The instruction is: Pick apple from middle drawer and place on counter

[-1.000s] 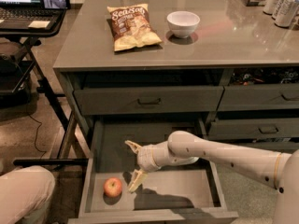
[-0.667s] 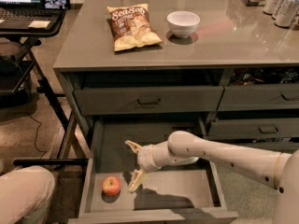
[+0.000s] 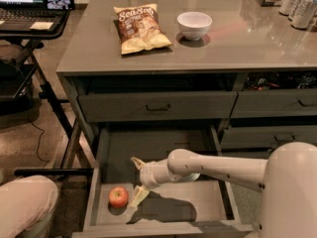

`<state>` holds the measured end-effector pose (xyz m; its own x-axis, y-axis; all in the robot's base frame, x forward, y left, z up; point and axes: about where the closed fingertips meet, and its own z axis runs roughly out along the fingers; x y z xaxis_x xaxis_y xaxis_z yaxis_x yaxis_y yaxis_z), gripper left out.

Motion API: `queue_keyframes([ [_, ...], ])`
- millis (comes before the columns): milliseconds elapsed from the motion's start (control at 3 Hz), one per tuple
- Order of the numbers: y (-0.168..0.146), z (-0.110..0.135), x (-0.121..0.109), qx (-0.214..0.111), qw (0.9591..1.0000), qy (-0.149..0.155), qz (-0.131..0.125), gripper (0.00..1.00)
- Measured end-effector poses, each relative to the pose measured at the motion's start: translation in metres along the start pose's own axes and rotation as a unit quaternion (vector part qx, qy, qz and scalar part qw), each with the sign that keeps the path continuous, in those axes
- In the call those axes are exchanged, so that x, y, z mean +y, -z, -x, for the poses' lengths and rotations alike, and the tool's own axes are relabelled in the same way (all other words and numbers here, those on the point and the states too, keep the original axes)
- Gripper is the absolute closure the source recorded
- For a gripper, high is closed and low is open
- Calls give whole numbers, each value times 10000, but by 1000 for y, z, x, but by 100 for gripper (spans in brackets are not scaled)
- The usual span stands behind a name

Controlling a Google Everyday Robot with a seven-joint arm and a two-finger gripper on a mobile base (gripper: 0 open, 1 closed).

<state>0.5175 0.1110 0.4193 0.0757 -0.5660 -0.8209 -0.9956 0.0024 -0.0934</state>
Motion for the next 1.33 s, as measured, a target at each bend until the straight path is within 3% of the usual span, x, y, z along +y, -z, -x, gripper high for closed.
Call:
queue_keyframes([
  [333,-23,-19,-1,79,9998,-180,65,0],
  [667,-35,-30,5,198,9987,-349,307,0],
  [1000,-53,-32,15,187,9957,-388,823,0],
  [1333,-67,-30,30,66,9898,-420,1359,18],
])
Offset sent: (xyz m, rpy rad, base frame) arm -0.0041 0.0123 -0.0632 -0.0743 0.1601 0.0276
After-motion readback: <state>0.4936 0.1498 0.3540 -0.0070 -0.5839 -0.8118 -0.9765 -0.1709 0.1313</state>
